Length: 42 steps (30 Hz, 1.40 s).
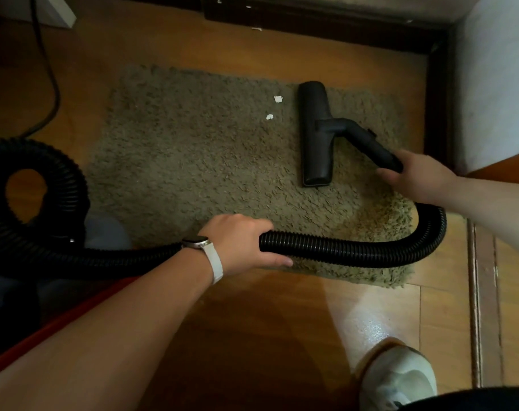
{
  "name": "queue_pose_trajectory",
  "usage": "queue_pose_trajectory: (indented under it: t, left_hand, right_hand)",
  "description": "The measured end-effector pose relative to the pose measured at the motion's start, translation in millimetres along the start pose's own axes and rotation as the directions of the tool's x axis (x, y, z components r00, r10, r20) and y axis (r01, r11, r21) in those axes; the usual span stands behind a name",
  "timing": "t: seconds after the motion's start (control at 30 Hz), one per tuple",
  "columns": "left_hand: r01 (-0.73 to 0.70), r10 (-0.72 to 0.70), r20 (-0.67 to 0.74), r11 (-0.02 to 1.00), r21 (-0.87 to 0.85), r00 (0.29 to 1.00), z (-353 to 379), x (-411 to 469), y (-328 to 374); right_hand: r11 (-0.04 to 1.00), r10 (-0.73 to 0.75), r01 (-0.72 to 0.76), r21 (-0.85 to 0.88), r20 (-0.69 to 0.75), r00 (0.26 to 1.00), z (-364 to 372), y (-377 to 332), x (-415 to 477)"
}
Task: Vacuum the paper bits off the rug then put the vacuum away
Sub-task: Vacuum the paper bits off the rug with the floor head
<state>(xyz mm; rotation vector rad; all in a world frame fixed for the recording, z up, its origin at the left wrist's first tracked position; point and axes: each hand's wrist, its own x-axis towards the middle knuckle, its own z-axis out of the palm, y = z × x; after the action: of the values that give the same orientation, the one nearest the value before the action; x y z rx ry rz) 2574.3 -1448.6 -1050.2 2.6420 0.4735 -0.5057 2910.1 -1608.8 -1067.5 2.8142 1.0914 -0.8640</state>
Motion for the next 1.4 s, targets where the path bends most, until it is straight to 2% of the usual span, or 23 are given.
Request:
queue_pose_trajectory:
  t: [0.23,0.6,0.97,1.17,1.27,1.4]
  left_hand:
    - [-0.013,0.013,0.003,1.000,0.006,1.000,-2,1,0]
    - [-0.014,0.014,0.012,1.000,0.011,1.000,1,3,-3]
    - [0.002,-0.004,0.055,0.999,0.041,0.998,5,-1,-4]
    - [-0.001,-0.003,0.069,0.999,0.051,0.998,2,-1,-1]
    - [-0.013,0.010,0.056,0.999,0.049,0.998,0,1,2]
    - [-0.015,0.014,0.049,0.999,0.030,0.999,-1,5,5]
  right_hand:
    - [0.996,0.019,-0.018,0.085,-0.011,1.000,0,4,-11]
    - [0.998,0.035,-0.035,0.052,0.004,0.999,0,4,-5]
    - [0.988,-0.112,0.122,-0.093,0.108,0.988,12,-37,-7]
    - [0.984,-0.158,0.166,-0.062,0.119,0.980,7,-29,-16]
    - [0.989,-0.140,0.143,-0.031,0.084,0.987,9,-12,-21]
    - [0.998,-0.043,0.042,0.046,0.032,0.999,12,13,-27]
